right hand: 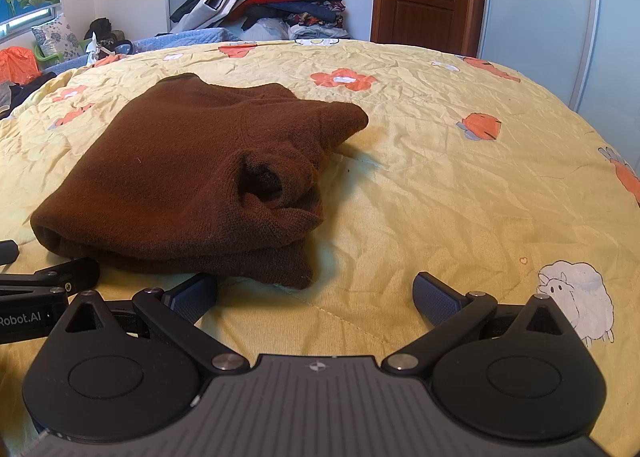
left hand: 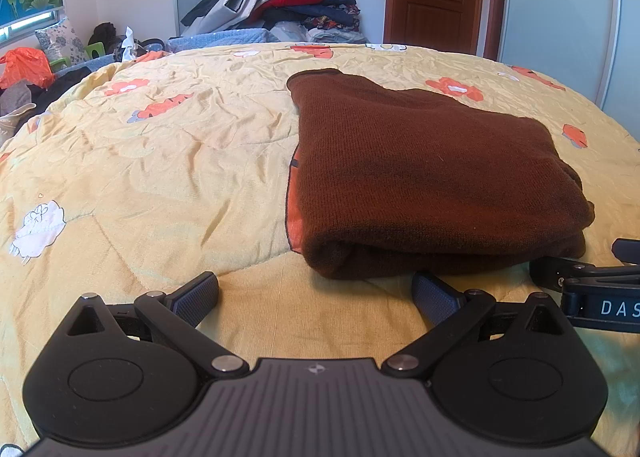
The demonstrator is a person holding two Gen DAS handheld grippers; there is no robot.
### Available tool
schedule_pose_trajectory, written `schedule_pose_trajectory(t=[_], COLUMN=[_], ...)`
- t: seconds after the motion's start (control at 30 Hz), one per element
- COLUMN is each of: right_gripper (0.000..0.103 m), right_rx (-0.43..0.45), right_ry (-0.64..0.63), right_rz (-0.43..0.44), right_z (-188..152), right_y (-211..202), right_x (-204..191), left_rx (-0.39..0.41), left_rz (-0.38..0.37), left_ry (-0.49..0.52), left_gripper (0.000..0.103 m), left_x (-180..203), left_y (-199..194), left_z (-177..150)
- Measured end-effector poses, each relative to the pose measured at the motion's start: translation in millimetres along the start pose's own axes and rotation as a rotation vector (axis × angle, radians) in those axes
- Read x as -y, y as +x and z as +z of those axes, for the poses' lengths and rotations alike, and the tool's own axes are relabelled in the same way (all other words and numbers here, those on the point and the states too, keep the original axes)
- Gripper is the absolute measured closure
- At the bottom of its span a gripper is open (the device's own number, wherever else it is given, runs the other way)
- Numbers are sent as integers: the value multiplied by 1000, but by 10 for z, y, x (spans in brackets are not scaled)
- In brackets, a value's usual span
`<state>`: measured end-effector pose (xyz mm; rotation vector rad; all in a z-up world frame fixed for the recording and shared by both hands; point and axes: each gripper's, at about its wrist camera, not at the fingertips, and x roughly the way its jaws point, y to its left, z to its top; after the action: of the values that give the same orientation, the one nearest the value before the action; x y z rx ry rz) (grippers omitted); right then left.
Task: Fold small clothes
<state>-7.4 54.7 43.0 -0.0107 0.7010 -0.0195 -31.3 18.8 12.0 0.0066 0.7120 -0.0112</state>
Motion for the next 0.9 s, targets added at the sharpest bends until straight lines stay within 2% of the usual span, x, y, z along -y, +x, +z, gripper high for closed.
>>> schedule_pose_trajectory(t=[0.9], right_gripper=[0], right_rx=[0], right_ry=[0], right_rz=[0], right_z=[1], right_y=[-7], right_x=[-2], left_rx=[-21], left_rz=[10], left_ry=[-18], left_gripper=[0], left_x=[19], left_y=[-3], left_z=[31])
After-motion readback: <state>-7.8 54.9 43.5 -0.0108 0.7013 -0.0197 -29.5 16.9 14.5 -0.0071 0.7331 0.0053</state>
